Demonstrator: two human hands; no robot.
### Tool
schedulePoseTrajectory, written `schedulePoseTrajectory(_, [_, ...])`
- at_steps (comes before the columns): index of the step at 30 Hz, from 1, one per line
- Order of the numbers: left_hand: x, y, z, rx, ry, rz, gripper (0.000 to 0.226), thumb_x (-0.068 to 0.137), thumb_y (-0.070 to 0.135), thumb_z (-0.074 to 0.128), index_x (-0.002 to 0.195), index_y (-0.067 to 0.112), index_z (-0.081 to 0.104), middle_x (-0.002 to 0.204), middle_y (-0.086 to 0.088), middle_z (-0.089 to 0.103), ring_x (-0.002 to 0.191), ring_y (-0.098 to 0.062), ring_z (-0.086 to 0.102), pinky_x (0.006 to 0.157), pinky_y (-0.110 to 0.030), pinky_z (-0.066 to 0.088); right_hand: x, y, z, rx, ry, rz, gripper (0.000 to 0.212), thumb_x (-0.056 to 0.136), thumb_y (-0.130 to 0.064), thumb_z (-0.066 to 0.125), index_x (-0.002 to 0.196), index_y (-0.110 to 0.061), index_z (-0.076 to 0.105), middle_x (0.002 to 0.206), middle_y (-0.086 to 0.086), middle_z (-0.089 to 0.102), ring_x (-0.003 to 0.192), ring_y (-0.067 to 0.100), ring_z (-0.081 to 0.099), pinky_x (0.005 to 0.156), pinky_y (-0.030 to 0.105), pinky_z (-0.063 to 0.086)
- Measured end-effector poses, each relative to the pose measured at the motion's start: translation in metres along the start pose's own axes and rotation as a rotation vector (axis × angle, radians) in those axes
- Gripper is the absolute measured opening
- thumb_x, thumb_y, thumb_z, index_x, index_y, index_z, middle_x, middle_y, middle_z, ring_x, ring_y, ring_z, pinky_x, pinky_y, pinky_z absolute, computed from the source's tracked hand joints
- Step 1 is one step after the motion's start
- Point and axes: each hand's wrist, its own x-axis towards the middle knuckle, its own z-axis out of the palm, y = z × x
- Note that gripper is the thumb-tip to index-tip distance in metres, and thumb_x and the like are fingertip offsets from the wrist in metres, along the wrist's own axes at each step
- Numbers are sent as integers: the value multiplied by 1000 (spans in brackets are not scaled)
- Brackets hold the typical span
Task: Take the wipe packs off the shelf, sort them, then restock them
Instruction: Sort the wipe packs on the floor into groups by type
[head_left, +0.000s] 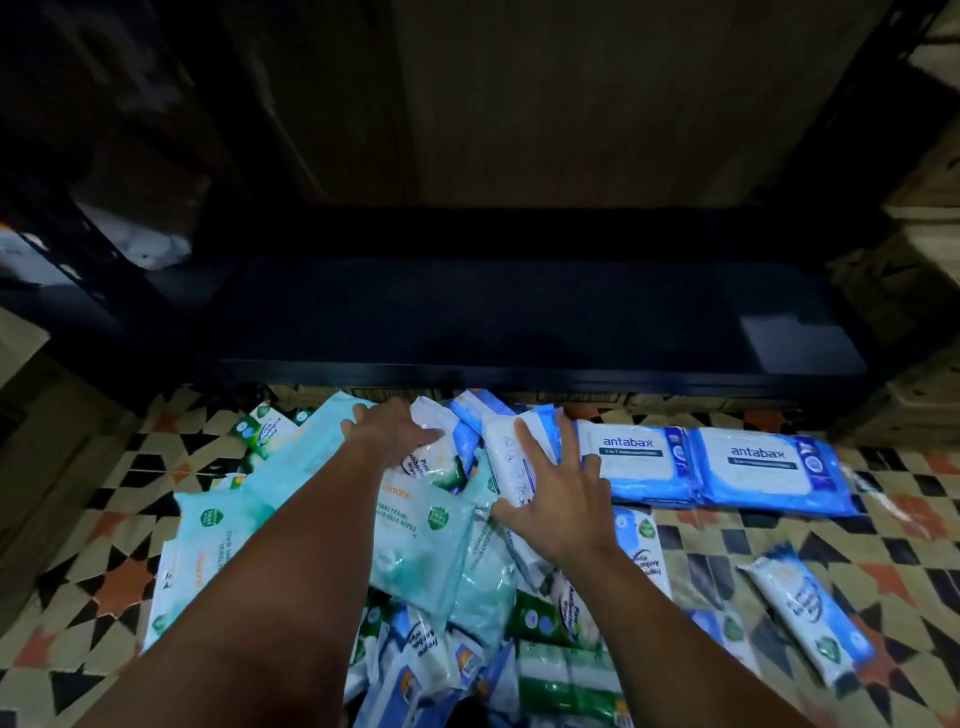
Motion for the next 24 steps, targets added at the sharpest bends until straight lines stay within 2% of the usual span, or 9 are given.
schedulePoseTrajectory(3, [3, -9, 5, -134, 125, 6, 73, 76, 68, 74, 135, 30, 57, 130, -4, 64, 133, -29, 46, 108, -44, 33, 0, 0, 0, -1, 5, -7, 102, 76, -72, 59, 157, -47, 1, 165, -1, -16, 129, 38, 33, 98, 50, 45])
schedulePoseTrajectory(5, [2, -14, 6, -276, 134, 30, 59, 66, 64, 83, 107, 23, 68, 100, -3, 74, 108, -25, 65, 102, -42, 45, -1, 0, -2, 12, 0, -18, 101, 77, -71, 60, 157, -47, 2, 165, -2, -16, 129, 38, 32, 99, 50, 44])
schedulePoseTrajectory(7, [-3, -17, 5, -439, 116, 76, 54, 60, 54, 91, 93, 17, 71, 87, -4, 74, 88, -23, 70, 86, -40, 57, -4, 1, -5, 24, 3, -29, 101, 77, -69, 61, 157, -47, 4, 164, -3, -17, 129, 37, 31, 99, 51, 44])
schedulePoseTrajectory(9, [-13, -18, 3, -520, 112, 146, 48, 62, 45, 93, 92, 15, 72, 85, -3, 73, 81, -22, 71, 71, -35, 58, -7, 0, -9, 49, 6, -28, 101, 76, -66, 63, 157, -47, 7, 164, -4, -17, 130, 37, 30, 100, 52, 43])
schedulePoseTrajectory(12, [-30, -21, 2, -411, 225, 317, 43, 74, 45, 86, 97, 15, 66, 90, -4, 69, 85, -23, 65, 71, -34, 49, -15, 2, -16, 100, 16, -5, 102, 75, -65, 68, 157, -46, 11, 164, -6, -15, 134, 39, 30, 101, 51, 44])
schedulePoseTrajectory(16, [-68, -16, 2, -331, 550, 546, 38, 87, 41, 76, 96, 14, 52, 96, -3, 49, 82, -23, 52, 67, -37, 40, -28, 5, -25, 207, 33, 24, 105, 71, -61, 74, 157, -44, 15, 163, -7, -9, 132, 35, 35, 100, 48, 44])
schedulePoseTrajectory(19, [-90, -9, 0, -106, 778, 781, 40, 79, 34, 84, 107, 17, 61, 99, -1, 50, 77, -22, 55, 61, -33, 42, -37, 9, -30, 246, 28, 28, 103, 71, -59, 75, 156, -43, 19, 161, -9, -6, 129, 32, 37, 100, 46, 44])
schedulePoseTrajectory(22, [-106, -12, 10, 142, 809, 905, 55, 56, 20, 91, 105, 21, 66, 100, -2, 56, 75, -27, 55, 61, -33, 42, -45, 12, -32, 226, 16, 5, 103, 70, -59, 75, 156, -42, 20, 160, -7, -4, 126, 32, 39, 99, 44, 45])
schedulePoseTrajectory(24, [-117, -24, 26, 135, 733, 949, 56, 60, 34, 89, 108, 23, 63, 107, -1, 56, 85, -26, 56, 65, -33, 44, -51, 14, -28, 194, -9, -21, 104, 71, -58, 76, 156, -39, 21, 159, -5, -1, 128, 33, 39, 100, 43, 45])
